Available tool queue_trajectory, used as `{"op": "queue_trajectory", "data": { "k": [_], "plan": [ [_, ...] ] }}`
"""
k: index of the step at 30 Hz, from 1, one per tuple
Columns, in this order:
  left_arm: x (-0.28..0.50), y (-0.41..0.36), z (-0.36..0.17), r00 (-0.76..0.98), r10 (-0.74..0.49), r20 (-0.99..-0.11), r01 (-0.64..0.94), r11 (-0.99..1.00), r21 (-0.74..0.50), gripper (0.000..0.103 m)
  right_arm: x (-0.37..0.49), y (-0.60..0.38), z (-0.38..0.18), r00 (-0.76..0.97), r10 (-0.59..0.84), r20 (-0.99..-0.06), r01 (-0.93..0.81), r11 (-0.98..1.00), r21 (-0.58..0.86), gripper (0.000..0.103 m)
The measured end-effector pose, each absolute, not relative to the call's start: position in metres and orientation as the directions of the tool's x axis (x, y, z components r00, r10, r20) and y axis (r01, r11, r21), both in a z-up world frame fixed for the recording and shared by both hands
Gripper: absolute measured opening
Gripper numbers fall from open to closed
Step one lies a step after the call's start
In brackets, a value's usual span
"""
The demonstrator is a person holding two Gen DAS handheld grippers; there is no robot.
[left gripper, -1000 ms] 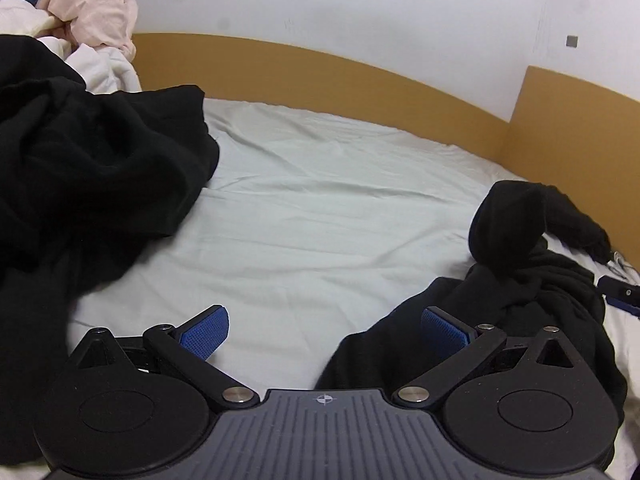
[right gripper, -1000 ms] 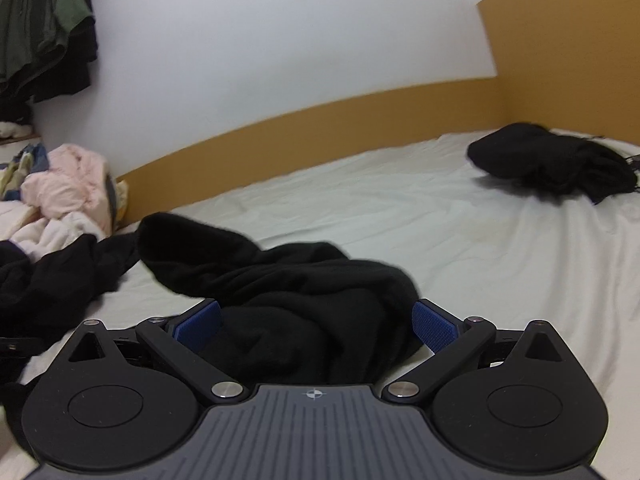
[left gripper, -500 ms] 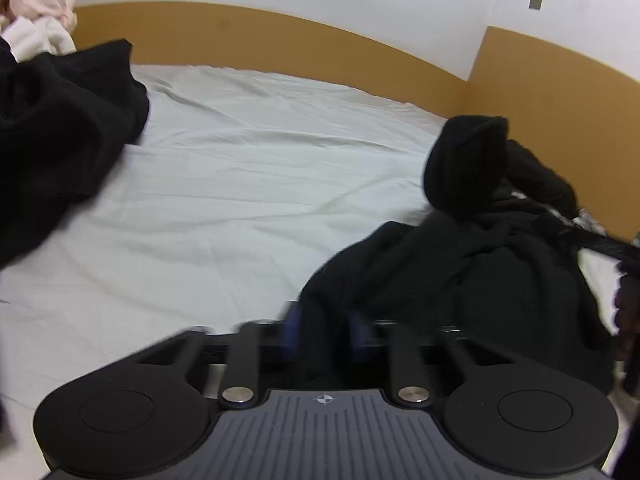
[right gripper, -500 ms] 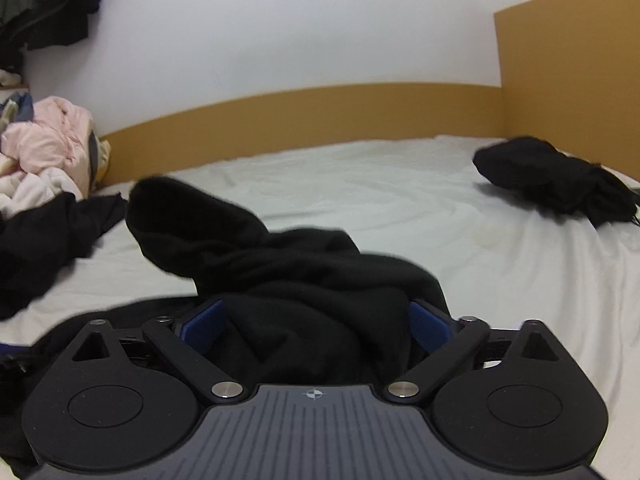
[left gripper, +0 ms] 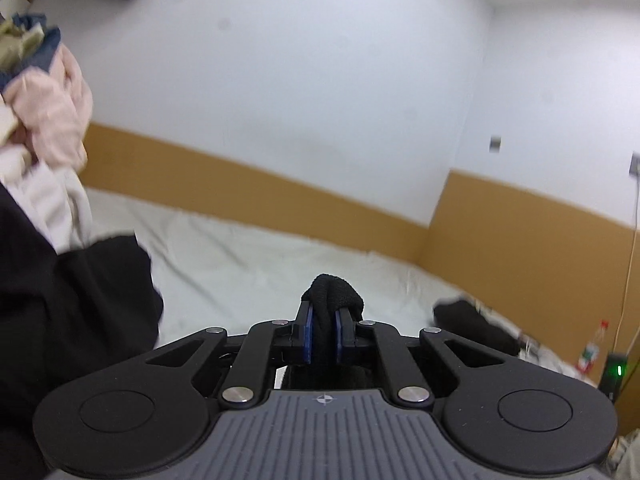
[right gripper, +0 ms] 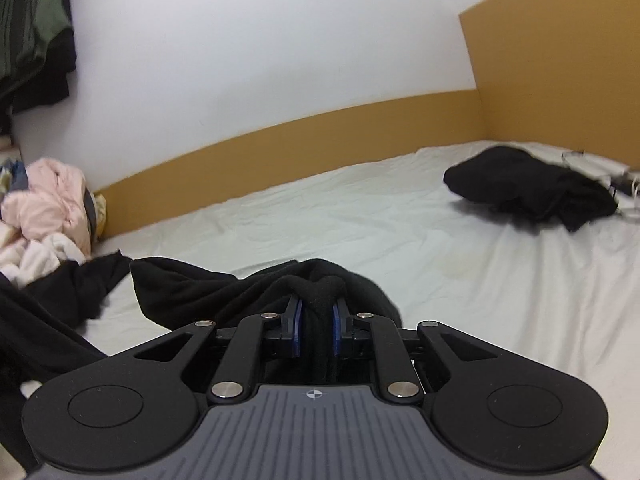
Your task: Fold clothes
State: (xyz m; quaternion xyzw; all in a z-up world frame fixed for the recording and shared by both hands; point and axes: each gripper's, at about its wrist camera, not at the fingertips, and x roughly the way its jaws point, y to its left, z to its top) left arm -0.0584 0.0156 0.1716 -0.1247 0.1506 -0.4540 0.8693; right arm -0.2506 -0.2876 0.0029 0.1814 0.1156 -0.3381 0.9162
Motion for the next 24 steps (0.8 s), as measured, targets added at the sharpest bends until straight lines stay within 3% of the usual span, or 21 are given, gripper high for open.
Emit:
{"op": "queue_trajectory", "data": {
  "k": [3, 5, 7, 11, 14, 17, 20, 24],
  "plan": [
    [-0.050, 0.042, 0.197, 0.548, -0.834, -0.069, 0.727, 0.515, -0.454, 0.010, -0.274, -0.279, 0.033, 0.715, -0.658, -0.236, 0.699, 0.665, 0.265, 0.002],
    [-0.039, 0.053, 0.209, 0.545, -0.835, -0.076, 0.698, 0.502, -0.511, 0.010, -0.291, -0.280, 0.052, 0.716, -0.671, -0.191, 0.689, 0.638, 0.343, 0.003],
    [-0.030, 0.057, 0.208, 0.581, -0.800, -0.149, 0.638, 0.561, -0.528, 0.011, -0.291, -0.280, 0.063, 0.746, -0.626, -0.226, 0.663, 0.669, 0.337, 0.003],
    [-0.015, 0.080, 0.186, 0.645, -0.718, -0.261, 0.519, 0.663, -0.540, 0.011, -0.273, -0.265, 0.044, 0.759, -0.565, -0.323, 0.629, 0.765, 0.139, 0.003],
    [-0.002, 0.105, 0.158, 0.620, -0.654, -0.433, 0.439, 0.747, -0.500, 0.014, -0.263, -0.269, 0.006, 0.817, -0.436, -0.377, 0.500, 0.861, 0.087, 0.003],
    [0.002, 0.111, 0.125, 0.604, -0.522, -0.602, 0.401, 0.852, -0.336, 0.017, -0.260, -0.282, -0.030, 0.853, -0.348, -0.390, 0.417, 0.902, 0.108, 0.004],
    [0.001, 0.115, 0.106, 0.603, -0.502, -0.621, 0.377, 0.864, -0.332, 0.021, -0.256, -0.296, -0.056, 0.886, -0.318, -0.338, 0.409, 0.879, 0.244, 0.004],
    [0.001, 0.100, 0.100, 0.609, -0.464, -0.644, 0.368, 0.884, -0.289, 0.048, -0.243, -0.302, -0.059, 0.905, -0.265, -0.334, 0.371, 0.875, 0.311, 0.004]
  ]
}}
